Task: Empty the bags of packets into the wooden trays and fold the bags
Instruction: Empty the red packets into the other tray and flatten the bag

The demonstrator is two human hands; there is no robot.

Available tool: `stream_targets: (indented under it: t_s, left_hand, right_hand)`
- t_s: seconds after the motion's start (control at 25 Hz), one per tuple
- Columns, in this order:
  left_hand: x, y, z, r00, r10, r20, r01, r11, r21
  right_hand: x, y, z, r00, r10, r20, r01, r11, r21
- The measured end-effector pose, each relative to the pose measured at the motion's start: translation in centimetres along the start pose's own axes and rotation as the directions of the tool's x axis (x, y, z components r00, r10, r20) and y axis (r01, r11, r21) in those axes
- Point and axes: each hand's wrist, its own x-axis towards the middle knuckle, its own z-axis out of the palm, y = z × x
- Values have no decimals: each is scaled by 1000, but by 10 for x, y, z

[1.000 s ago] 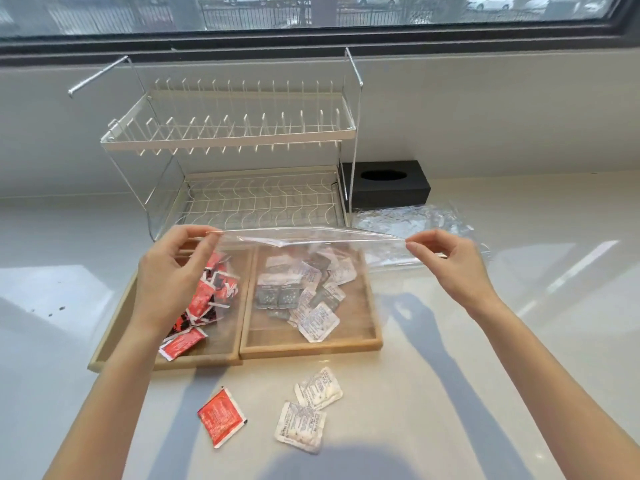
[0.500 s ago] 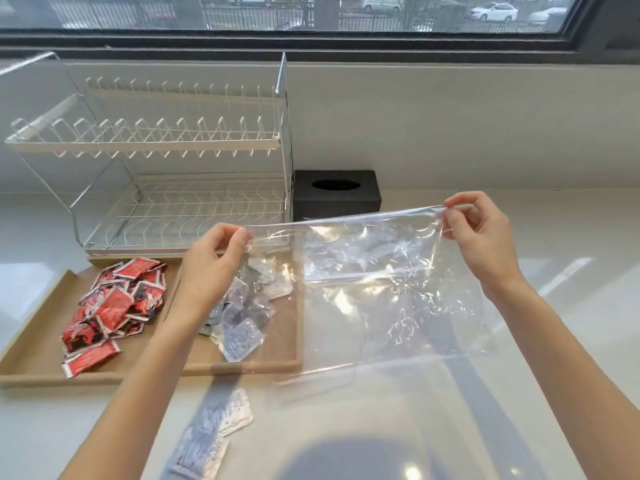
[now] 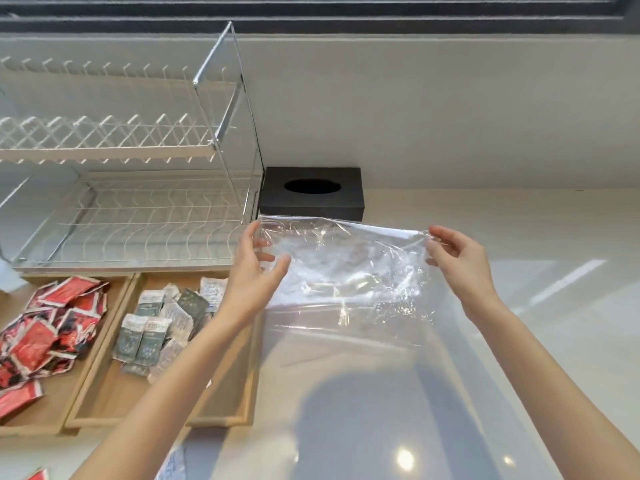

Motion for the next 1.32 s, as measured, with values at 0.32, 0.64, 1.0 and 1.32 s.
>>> stream_targets:
  t_s: [0.32,0.64,1.0,1.32]
  left_hand:
    - [49,-39,48,996,-77,-37,83,973,215]
    - [70,-61,71,996,56,-64,-22,899,438]
    - [64,-85,89,979,-62,196,-97,702,706]
    - [64,-92,100,980,-78,183,-78,696,714]
  right_hand:
    - [80,32,27,993,47,109,-26,983,-182]
    - [72,50,52,925,-277,259,379,634,-674]
    - [80,88,70,851,-17,525,484,413,-772]
    - [79,99,77,853,-51,520,497,385,-777]
